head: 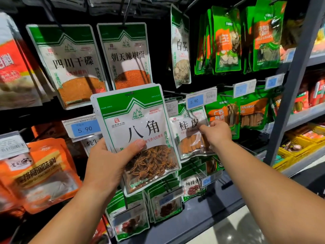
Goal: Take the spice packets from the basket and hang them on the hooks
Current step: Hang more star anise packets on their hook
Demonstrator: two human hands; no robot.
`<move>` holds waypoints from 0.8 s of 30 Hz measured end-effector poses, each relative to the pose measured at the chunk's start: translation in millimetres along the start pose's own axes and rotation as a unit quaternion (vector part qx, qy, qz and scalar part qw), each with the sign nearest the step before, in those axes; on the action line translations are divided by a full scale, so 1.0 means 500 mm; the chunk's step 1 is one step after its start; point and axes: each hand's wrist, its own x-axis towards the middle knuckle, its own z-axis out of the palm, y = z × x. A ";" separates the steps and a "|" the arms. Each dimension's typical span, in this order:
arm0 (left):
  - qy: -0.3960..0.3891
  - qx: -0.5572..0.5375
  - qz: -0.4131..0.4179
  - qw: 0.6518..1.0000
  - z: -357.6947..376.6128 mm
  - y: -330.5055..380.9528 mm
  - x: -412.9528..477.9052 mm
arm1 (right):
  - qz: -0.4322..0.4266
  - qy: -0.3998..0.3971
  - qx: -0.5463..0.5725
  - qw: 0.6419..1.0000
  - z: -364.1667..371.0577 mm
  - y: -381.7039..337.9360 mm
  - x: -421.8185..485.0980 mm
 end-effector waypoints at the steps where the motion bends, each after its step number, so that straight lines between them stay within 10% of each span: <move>1: 0.000 0.001 0.002 1.000 0.000 0.000 -0.001 | 0.004 -0.003 -0.005 1.000 0.003 -0.001 -0.001; 16: 0.001 0.009 -0.006 1.000 -0.028 0.001 -0.020 | -0.005 -0.026 -0.023 0.999 -0.065 -0.010 -0.053; 24: 0.007 -0.005 -0.013 1.000 -0.038 0.006 -0.034 | -0.085 -0.247 0.099 0.960 -0.082 -0.101 -0.223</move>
